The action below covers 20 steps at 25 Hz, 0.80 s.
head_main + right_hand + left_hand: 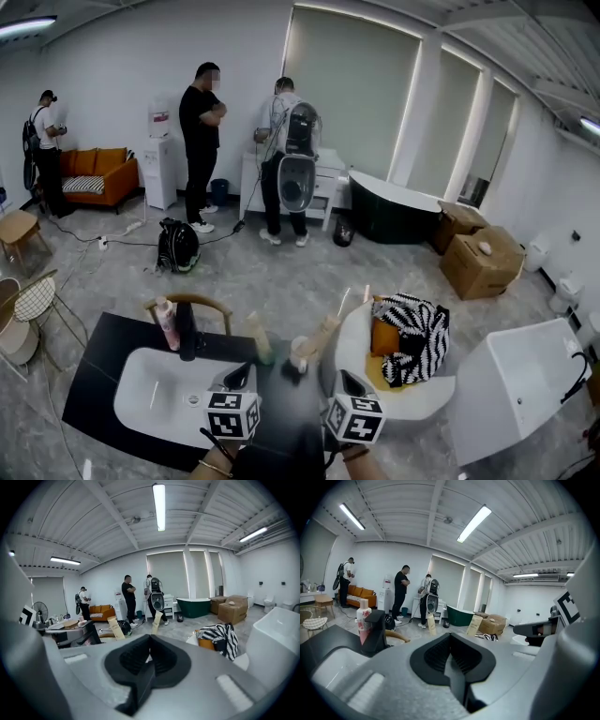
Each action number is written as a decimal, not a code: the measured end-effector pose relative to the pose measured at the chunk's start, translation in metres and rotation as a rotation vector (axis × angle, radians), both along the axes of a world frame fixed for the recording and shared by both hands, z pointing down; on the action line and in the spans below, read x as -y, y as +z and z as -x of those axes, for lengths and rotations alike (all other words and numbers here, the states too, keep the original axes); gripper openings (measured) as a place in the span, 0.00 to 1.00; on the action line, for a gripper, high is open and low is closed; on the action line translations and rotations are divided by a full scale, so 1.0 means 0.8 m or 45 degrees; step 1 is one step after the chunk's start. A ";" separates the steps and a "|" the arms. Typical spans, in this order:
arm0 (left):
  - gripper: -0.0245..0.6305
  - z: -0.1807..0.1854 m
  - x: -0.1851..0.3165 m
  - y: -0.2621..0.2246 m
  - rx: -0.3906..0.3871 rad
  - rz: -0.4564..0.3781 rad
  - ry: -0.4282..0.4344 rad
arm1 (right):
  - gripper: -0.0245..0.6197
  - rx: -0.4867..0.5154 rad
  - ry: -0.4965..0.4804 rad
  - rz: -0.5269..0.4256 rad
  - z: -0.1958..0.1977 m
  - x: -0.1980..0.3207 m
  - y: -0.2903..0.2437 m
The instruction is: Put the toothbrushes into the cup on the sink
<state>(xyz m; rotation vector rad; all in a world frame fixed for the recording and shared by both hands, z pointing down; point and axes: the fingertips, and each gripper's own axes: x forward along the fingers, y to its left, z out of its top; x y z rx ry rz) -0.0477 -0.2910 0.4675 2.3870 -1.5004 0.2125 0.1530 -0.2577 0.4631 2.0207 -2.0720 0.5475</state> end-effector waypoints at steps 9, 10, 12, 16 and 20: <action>0.05 -0.009 0.007 0.004 0.022 -0.003 0.003 | 0.04 -0.018 -0.029 0.017 -0.002 0.003 0.005; 0.05 -0.010 0.008 0.003 0.027 -0.005 0.003 | 0.04 -0.022 -0.032 0.019 -0.003 0.004 0.005; 0.05 -0.011 0.010 0.002 0.033 -0.010 0.002 | 0.04 -0.044 -0.036 0.017 -0.005 0.006 0.003; 0.05 -0.009 0.018 0.008 0.039 -0.009 -0.010 | 0.04 -0.045 -0.037 -0.002 -0.008 0.016 0.000; 0.05 -0.011 0.022 0.005 0.037 -0.013 -0.018 | 0.04 -0.031 -0.032 -0.004 -0.012 0.023 -0.001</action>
